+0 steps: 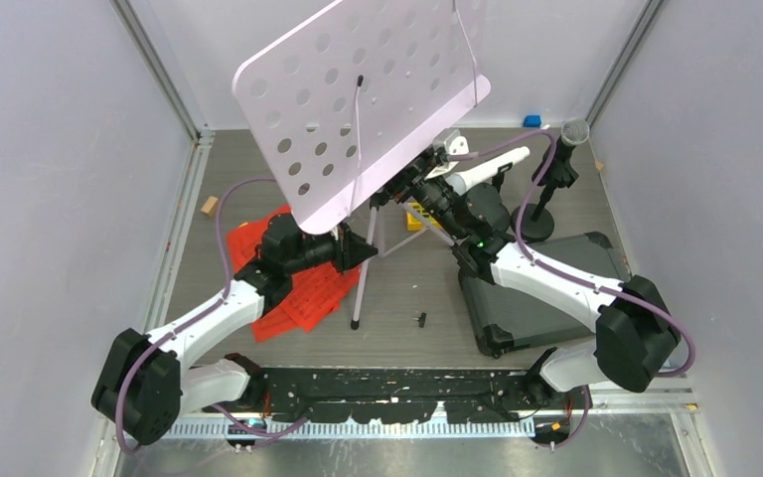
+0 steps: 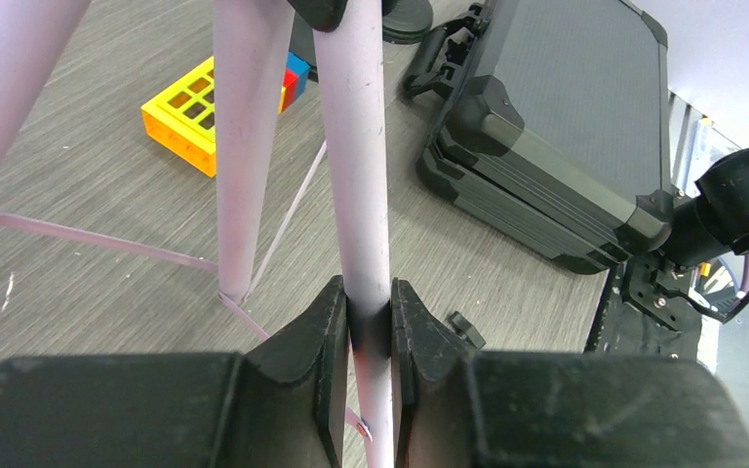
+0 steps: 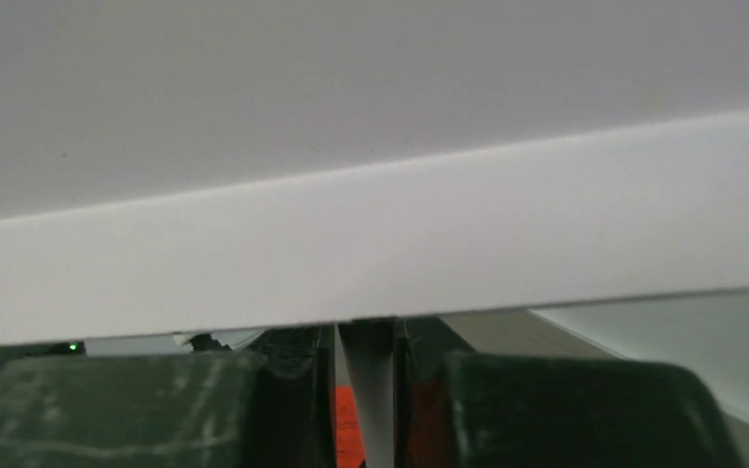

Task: Pack up the instrument practice props

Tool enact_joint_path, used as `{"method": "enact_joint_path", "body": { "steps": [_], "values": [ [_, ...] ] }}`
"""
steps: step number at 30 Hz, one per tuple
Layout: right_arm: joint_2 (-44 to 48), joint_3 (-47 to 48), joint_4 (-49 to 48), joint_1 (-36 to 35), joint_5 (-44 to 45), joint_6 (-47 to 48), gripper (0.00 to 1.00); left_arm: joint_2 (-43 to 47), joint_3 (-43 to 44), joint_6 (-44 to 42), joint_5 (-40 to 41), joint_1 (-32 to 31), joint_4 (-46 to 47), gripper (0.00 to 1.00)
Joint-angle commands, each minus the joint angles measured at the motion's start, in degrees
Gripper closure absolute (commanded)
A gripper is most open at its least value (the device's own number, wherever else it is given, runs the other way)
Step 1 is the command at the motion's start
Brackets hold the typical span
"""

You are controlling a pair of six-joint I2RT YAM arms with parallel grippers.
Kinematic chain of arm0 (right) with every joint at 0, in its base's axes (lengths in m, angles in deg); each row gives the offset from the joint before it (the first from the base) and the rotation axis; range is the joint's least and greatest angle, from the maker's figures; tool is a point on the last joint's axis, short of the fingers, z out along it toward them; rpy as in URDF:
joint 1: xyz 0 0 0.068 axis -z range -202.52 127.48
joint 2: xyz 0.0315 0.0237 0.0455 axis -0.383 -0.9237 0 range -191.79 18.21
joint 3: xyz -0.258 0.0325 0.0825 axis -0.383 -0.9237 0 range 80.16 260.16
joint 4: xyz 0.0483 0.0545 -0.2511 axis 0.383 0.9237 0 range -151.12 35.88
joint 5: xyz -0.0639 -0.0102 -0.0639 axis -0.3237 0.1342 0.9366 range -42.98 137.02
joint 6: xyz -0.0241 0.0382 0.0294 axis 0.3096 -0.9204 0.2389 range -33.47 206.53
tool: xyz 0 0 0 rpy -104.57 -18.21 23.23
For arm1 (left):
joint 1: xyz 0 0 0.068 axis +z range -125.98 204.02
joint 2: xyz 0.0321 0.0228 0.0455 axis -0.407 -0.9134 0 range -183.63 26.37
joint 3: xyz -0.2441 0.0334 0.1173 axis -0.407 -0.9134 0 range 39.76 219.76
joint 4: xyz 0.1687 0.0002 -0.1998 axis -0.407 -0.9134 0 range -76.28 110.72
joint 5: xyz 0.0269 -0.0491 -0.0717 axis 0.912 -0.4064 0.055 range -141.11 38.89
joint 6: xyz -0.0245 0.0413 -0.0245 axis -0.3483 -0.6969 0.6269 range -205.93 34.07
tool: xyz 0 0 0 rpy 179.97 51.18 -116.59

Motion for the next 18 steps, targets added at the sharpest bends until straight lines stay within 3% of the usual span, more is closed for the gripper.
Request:
{"method": "enact_joint_path", "body": {
  "steps": [1,3,18],
  "values": [
    [-0.65,2.31,-3.39,-0.62,0.24,-2.88,0.96,1.35,-1.37,-5.24,3.93,0.40,-2.03,1.00],
    [-0.32,2.03,-2.97,-0.63,0.40,-3.55,0.99,1.81,-1.25,-5.33,4.53,0.40,-1.73,1.00],
    [3.56,1.28,2.59,-1.08,-1.64,-2.79,1.00,-5.77,12.87,-8.86,4.15,0.40,-2.22,1.00]
  ]
}}
